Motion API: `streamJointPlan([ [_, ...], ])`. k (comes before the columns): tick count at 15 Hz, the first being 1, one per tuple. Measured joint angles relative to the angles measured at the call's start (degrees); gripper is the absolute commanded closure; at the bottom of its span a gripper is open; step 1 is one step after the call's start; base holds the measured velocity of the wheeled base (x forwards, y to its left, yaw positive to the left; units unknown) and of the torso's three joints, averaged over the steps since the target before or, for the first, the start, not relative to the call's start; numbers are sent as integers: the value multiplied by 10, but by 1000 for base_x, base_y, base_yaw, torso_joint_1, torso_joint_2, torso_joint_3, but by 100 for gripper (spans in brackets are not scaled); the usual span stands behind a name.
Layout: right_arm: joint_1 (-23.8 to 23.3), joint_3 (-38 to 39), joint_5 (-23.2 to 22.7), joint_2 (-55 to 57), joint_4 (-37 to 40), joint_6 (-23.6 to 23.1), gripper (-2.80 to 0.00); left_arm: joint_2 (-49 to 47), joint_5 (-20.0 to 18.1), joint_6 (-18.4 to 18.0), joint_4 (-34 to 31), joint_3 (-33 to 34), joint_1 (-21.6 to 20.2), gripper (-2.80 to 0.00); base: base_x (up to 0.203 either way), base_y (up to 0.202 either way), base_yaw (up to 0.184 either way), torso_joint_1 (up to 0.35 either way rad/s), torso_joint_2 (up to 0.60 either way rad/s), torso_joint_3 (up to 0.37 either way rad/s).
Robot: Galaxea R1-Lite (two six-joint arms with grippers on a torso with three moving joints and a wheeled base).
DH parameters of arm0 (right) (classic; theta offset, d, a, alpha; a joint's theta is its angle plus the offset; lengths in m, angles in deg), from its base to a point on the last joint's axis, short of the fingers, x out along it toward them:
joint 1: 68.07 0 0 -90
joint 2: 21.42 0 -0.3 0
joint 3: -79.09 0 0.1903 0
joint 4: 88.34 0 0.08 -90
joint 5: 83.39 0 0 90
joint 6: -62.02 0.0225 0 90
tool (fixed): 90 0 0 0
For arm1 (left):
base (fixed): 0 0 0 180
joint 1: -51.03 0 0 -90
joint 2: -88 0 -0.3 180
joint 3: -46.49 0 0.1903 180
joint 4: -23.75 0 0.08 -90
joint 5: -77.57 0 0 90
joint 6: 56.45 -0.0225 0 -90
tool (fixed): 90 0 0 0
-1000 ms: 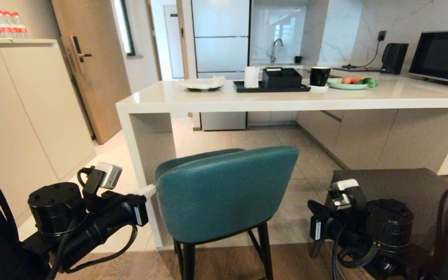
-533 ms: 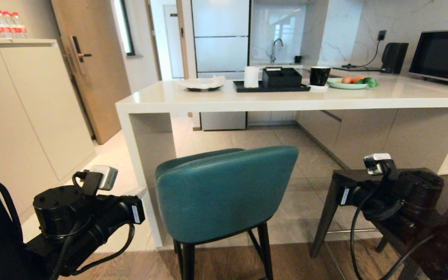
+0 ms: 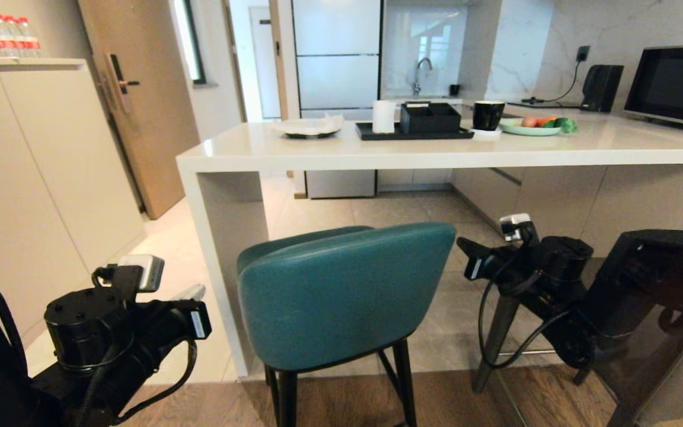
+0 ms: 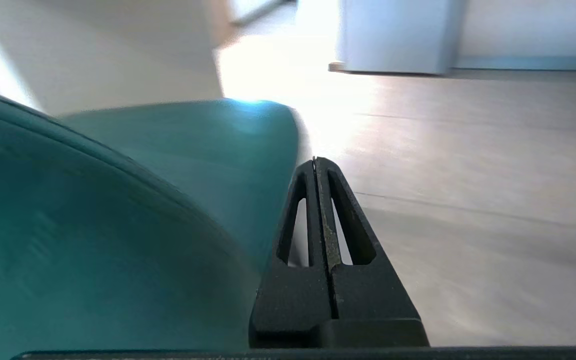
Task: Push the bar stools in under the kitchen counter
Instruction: Pull the blue chair out from under the dining table
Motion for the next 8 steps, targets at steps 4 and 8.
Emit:
streamJointPlan([
  [4,30,-84,-7,52,0,16,0,3,60,13,0,-11,44,0,0,0,0,0,0,0],
  [8,53,-80,-4,57,-4,9,0,0,93,30,0,-15,111,0,0,0,0,0,0,0],
])
